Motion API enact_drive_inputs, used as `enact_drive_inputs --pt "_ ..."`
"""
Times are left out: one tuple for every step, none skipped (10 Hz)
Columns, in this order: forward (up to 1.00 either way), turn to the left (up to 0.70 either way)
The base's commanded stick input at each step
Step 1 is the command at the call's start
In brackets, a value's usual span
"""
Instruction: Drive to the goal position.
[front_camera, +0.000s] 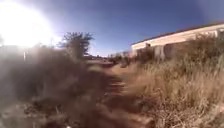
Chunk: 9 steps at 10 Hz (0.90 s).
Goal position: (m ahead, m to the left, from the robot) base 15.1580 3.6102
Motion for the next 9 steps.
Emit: enact_drive_inputs --pt "0.5 0.0" --pt "0.5 0.0" --pt "0.5 0.0" --pt "0.5 0.0" --pt "0.5 0.0" --pt "0.5 0.0" --pt "0.5 0.0" --pt "0.5 0.0" --pt "0.5 0.0"
